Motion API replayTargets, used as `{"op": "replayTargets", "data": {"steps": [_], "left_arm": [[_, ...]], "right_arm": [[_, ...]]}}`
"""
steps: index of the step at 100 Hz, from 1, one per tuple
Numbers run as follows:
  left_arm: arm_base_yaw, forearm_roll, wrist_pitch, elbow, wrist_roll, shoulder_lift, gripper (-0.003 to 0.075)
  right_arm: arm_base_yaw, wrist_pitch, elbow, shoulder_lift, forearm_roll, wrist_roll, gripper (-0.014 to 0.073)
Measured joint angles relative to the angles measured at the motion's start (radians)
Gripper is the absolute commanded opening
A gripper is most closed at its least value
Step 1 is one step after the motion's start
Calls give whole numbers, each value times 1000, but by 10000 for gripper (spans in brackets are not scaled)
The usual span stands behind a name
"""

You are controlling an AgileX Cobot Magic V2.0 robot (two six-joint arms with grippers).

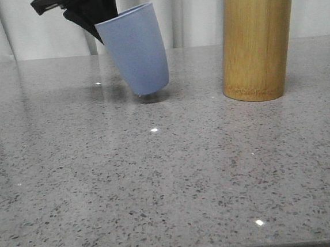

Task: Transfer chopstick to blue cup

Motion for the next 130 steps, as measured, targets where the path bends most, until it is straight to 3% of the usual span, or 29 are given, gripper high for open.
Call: {"op": "replayTargets", "data": {"steps": [11,31,43,86,112,130], "left_arm": [[0,0,0,0,0,2,57],[0,-18,7,-2,0,2,349],[0,-38,11,-2,-1,2,419],[0,-77,18,-49,-1,-60,428],[0,109,-8,-21,-69,-217,405],[0,242,-42,111,-133,-362,399]], "right_arm": [[0,0,0,0,0,0,368],[0,0,0,0,0,0,368],[0,0,0,0,0,0,368],[4,0,0,0,0,0,368],[83,4,-49,49,0,0,368],[122,19,-133,142,21,0,372]]}}
